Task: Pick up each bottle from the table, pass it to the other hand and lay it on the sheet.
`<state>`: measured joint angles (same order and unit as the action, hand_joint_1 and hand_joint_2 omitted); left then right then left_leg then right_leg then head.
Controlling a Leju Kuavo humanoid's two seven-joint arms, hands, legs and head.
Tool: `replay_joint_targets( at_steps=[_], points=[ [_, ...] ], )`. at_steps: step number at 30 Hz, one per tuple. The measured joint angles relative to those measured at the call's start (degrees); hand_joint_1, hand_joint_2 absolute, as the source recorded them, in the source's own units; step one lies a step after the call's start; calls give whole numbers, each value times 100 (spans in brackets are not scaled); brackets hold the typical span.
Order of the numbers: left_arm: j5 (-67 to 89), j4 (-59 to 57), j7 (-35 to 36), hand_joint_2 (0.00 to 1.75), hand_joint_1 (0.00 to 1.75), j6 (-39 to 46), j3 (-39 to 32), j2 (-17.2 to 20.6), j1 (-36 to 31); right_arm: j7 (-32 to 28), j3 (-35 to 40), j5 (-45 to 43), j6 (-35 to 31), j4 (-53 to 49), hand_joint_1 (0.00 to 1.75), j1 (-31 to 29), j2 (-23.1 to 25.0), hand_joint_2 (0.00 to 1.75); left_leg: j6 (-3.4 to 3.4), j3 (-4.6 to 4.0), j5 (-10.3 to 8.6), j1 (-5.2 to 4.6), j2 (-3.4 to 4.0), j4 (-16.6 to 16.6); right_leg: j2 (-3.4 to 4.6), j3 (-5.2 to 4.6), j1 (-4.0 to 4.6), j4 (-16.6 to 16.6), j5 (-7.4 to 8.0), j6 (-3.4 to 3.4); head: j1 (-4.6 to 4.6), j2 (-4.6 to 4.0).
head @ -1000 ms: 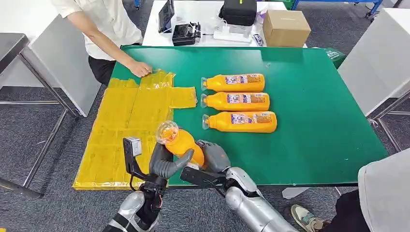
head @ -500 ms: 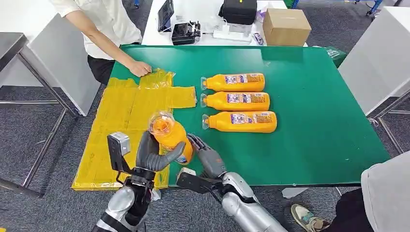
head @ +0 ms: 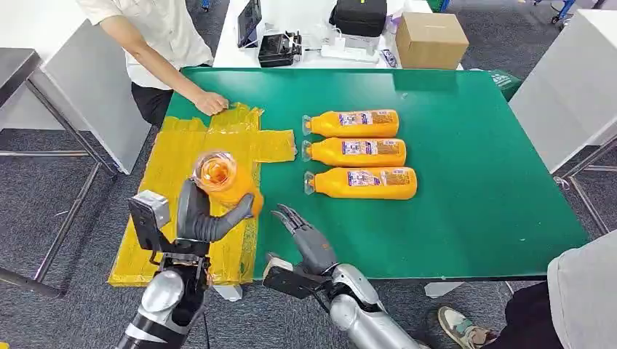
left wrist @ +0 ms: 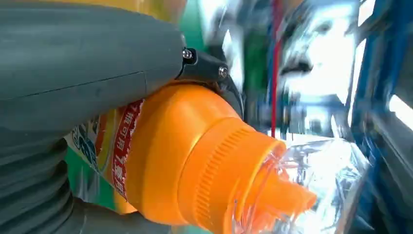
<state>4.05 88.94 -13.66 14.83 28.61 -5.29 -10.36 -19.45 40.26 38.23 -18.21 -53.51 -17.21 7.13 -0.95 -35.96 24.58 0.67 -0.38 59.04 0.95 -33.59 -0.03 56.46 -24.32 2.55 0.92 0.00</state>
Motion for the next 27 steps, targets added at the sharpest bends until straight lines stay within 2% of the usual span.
replay_joint_targets(
  at_steps=[3, 9, 16, 21, 24, 27],
  points=[
    [1633, -181, 240, 175, 175, 572, -42, 81, -323, -22, -50, 0, 59, -48, 0, 25, 46, 0, 2, -1, -3, 0, -7, 0, -2, 1, 0, 2, 0, 0, 0, 0],
    [2432, -679, 799, 175, 175, -42, -39, 219, -698, -74, -146, 9, 144, -151, 0, 103, 105, 0, 4, -2, -6, 0, -4, 0, -1, -1, -1, 3, 1, 0, 0, 0],
    [2850, -1185, 1154, 175, 175, -325, -41, 308, -1014, -122, -216, 28, 221, -210, 0, 160, 140, 0, 5, -6, -6, 0, -7, 0, -2, -5, -1, 3, 1, 0, 2, 0],
    [3641, -1876, 1630, 175, 175, -856, -37, 393, -1541, -212, -297, 22, 343, -260, 0, 194, 216, 0, 5, -6, -10, 0, -5, 0, -1, -6, -1, 7, 2, -1, 2, 0],
    [3838, -2186, 1733, 175, 175, -926, -35, 415, -1778, -232, -330, 18, 391, -284, 0, 210, 245, 0, 6, -6, -12, 0, -8, 1, -2, -6, -1, 10, 2, -1, 2, 0],
    [4632, -2600, 2200, 175, 175, -963, 2, 433, -2052, -251, -361, -2, 455, -288, 0, 215, 280, 0, 7, -6, -13, 0, -6, 1, -2, -8, -1, 10, 3, -1, 2, 0]
  ],
)
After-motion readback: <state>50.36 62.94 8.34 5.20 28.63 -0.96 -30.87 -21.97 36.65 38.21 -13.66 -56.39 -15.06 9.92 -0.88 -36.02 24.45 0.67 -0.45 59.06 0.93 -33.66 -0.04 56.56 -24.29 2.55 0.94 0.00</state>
